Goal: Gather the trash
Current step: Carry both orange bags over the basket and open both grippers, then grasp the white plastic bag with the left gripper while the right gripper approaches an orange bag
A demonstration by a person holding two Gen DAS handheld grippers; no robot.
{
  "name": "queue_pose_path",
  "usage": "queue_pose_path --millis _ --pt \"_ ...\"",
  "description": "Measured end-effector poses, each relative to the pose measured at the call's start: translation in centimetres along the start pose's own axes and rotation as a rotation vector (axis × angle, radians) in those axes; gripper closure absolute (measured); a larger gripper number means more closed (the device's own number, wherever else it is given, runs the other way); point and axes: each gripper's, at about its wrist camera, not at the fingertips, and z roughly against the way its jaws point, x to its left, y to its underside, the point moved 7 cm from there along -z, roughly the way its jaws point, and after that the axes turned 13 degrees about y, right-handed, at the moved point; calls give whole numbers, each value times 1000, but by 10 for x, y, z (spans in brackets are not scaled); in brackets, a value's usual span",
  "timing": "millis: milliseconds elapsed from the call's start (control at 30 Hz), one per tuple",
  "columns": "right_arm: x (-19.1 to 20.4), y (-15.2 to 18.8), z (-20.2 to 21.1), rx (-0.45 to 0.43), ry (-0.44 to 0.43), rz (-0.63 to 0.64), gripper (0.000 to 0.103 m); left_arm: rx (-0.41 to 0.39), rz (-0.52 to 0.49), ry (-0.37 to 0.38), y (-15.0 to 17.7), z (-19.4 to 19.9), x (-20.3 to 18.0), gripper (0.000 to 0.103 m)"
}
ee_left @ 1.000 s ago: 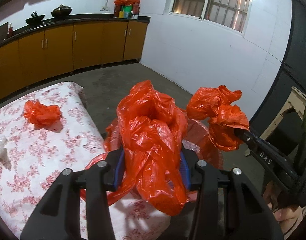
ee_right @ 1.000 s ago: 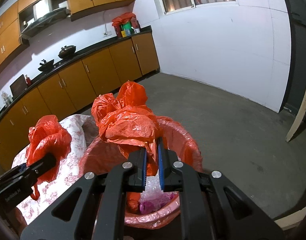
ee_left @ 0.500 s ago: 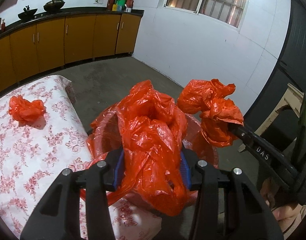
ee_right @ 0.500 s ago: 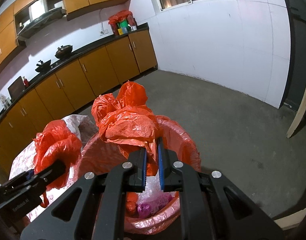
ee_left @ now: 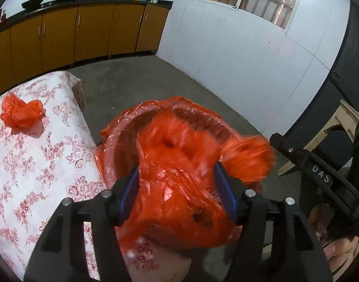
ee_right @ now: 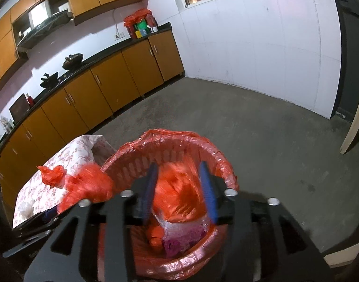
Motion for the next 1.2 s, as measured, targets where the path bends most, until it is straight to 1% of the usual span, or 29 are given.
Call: queue_pose_path --millis 200,267,400,433,467,500,567,600,633,667,800,933,1100,1200 --pt "-2 -1 1 -1 10 -2 61 4 27 1 5 3 8 40" --pt "-1 -1 3 -4 11 4 61 -8 28 -16 6 9 12 39" --pt "7 -1 7 -23 12 43 60 -45 30 -82 7 26 26 33" --pt "9 -1 8 -29 12 52 54 -52 28 -105 8 31 32 32" --pt "11 0 9 -35 10 57 45 -58 27 -127 9 36 37 30" --pt "14 0 11 -42 7 63 40 -62 26 -142 9 40 39 29" --pt "21 0 16 -58 -5 76 23 -73 27 -185 12 52 50 25" --pt "26 0 17 -64 -11 84 20 -78 33 -211 15 60 57 24" --pt "32 0 20 -69 -18 97 14 -82 38 -226 16 65 63 23" --pt "37 0 21 -72 -25 105 10 -88 46 -249 18 73 70 21" --pt "64 4 23 -66 -62 156 8 -116 83 -323 27 105 100 19" --pt "91 11 25 -52 -105 199 8 -159 131 -416 36 144 137 17" --pt "125 19 27 -44 -152 244 8 -221 215 -539 46 195 189 16" --pt "154 23 29 -50 -185 287 8 -258 264 -601 45 219 217 16"
